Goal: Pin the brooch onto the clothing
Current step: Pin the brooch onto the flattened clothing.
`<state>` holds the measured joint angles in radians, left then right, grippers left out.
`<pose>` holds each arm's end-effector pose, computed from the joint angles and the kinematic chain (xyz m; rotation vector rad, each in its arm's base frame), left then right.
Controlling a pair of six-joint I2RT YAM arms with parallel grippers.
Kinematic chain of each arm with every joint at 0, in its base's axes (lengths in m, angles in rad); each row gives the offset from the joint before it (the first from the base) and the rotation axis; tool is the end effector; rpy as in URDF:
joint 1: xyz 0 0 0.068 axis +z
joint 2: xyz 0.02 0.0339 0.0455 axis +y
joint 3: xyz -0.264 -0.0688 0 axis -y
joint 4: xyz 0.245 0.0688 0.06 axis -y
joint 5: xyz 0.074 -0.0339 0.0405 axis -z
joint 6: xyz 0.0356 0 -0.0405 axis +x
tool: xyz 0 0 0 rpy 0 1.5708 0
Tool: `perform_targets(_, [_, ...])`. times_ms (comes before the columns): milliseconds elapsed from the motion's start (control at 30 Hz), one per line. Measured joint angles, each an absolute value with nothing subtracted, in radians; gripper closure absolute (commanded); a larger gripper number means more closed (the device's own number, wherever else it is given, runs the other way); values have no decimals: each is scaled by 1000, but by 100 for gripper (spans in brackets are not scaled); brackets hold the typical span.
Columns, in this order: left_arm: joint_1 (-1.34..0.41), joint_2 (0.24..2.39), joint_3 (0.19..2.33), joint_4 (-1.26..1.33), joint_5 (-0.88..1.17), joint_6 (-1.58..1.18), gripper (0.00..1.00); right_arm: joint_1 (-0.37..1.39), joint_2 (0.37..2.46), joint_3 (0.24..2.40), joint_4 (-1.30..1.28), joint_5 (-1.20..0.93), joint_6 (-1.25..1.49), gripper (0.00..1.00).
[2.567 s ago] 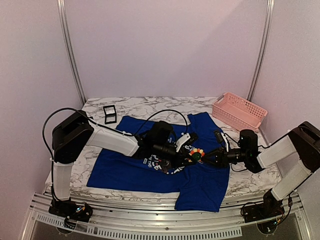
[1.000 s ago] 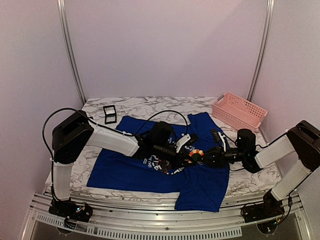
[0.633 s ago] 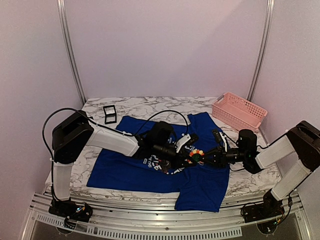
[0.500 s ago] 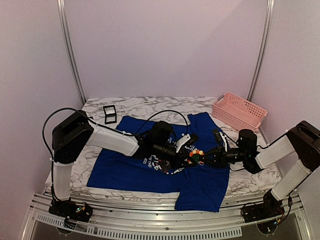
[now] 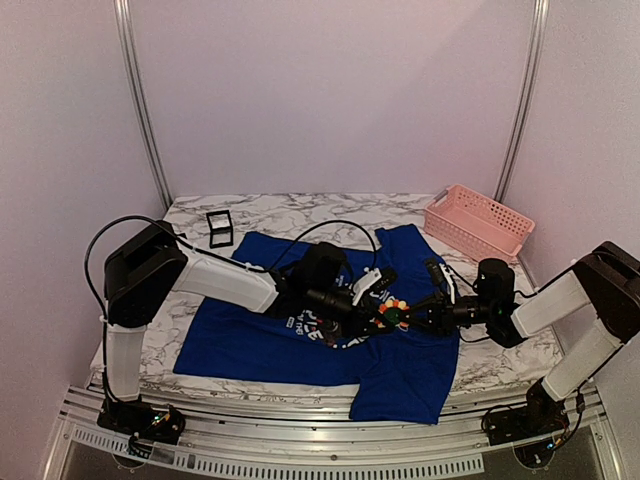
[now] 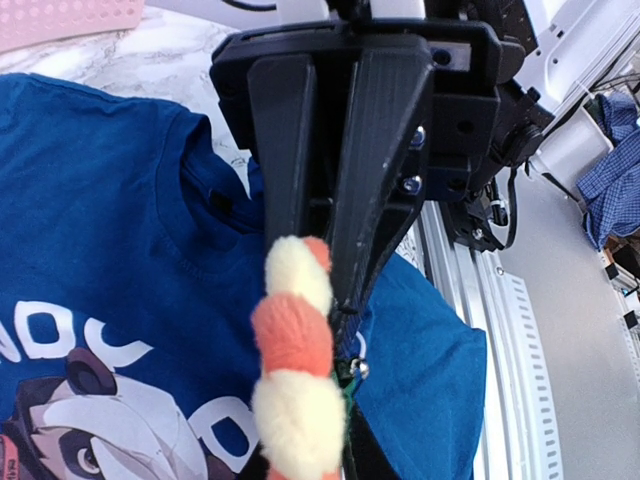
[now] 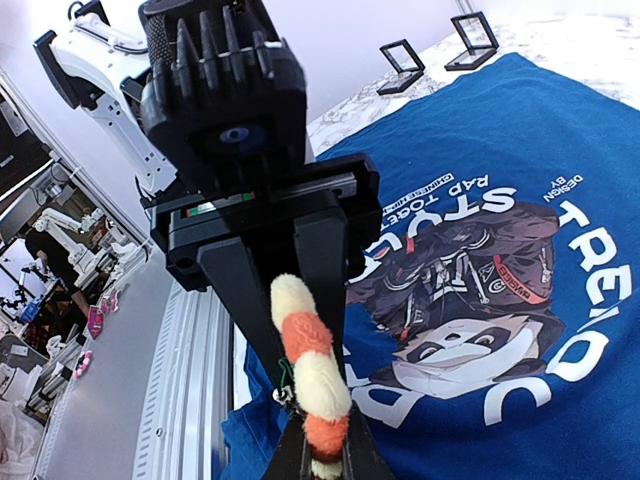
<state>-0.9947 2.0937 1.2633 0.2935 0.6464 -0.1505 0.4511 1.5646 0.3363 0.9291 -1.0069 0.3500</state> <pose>0.2268 -0.3886 0.1495 1.3132 1.8778 -1.3271 0.2083 0.1343 0.1395 -0.8425 1.8052 1.4671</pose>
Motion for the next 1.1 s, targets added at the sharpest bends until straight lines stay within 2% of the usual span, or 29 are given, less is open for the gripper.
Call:
perform_targets(233, [-993, 2093, 1263, 291, 644, -140, 72, 450, 1565, 336, 929, -1007, 357, 100])
perform_targets(467, [-992, 2093, 1263, 290, 638, -143, 70, 445, 1568, 336, 929, -1007, 361, 100])
perform_targets(667, [-990, 2093, 1263, 290, 636, -144, 61, 445, 1578, 336, 929, -1010, 361, 100])
perform_targets(700, [-989, 2093, 1263, 290, 635, -146, 61, 445, 1578, 336, 929, -1010, 361, 100])
perform_targets(800, [-987, 2093, 1263, 290, 633, -148, 75, 445, 1578, 336, 929, -1012, 361, 100])
perform_targets(933, [-987, 2089, 1263, 288, 638, -155, 85, 444, 1578, 336, 932, -1012, 358, 100])
perform_targets(1100, [-982, 2086, 1263, 287, 655, -167, 91, 443, 1578, 336, 945, -1026, 347, 100])
